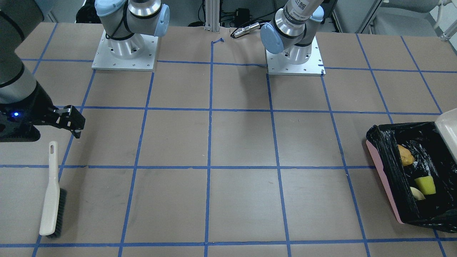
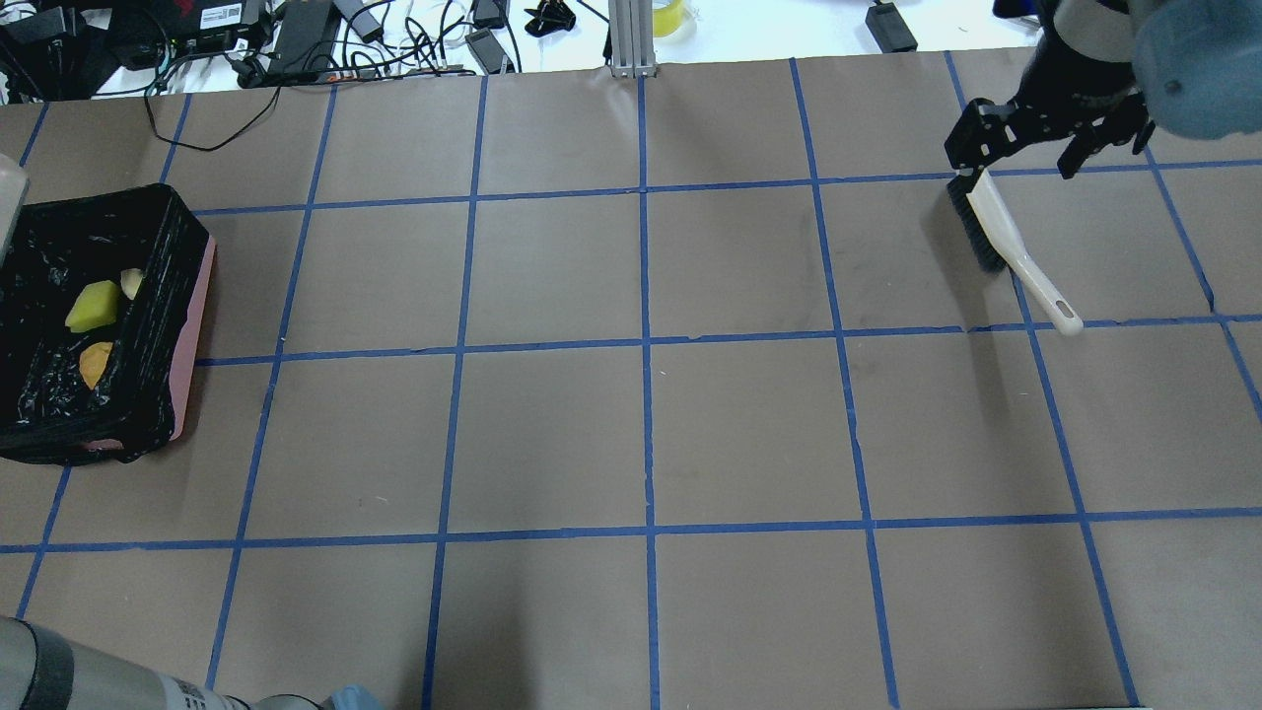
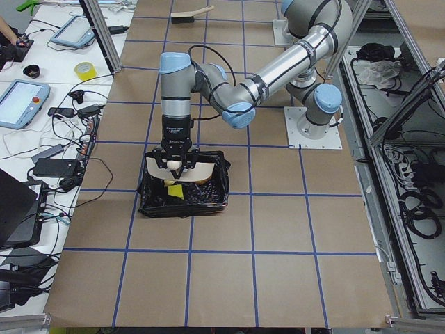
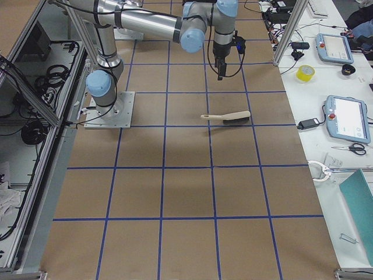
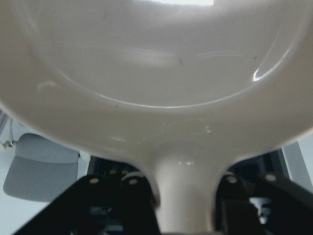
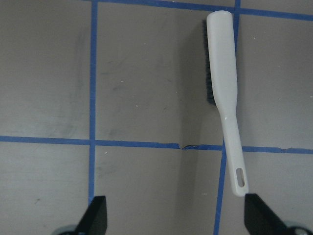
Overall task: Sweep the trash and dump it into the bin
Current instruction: 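Lower the brush onto the table and open the right gripper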
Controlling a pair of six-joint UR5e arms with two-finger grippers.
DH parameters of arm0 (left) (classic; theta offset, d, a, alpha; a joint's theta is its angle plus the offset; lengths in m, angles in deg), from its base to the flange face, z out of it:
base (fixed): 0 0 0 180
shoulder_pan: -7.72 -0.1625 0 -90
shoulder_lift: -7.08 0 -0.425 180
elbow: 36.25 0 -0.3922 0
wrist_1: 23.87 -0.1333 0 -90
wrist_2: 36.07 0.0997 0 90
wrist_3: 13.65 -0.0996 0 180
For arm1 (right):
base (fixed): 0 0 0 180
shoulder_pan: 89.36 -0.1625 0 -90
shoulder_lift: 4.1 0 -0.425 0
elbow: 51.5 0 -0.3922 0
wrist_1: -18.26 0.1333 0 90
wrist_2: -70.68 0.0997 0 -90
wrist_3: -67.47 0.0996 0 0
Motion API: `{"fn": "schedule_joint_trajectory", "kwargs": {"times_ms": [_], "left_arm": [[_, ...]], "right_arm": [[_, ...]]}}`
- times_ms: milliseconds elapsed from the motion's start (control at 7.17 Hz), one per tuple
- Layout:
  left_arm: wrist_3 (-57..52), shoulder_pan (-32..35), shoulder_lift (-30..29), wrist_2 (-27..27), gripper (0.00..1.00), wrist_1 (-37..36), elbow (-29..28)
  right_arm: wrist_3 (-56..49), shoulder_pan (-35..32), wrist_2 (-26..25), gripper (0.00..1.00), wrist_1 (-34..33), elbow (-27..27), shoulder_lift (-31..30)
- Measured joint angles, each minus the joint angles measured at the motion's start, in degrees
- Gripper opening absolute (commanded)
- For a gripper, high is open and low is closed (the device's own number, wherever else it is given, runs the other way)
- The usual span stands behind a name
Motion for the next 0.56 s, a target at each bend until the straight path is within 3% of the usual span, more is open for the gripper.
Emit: {"fn": "schedule_joint_trajectory", "kwargs": {"times_ms": [558], "left_arm": [[6.64,1.11,1.37,-20.28,0.0,18.41,-0.34]], "right_arm": [[3.69,-5.27,0.4,1.0,3.98,-2.54,-1.53]]}}
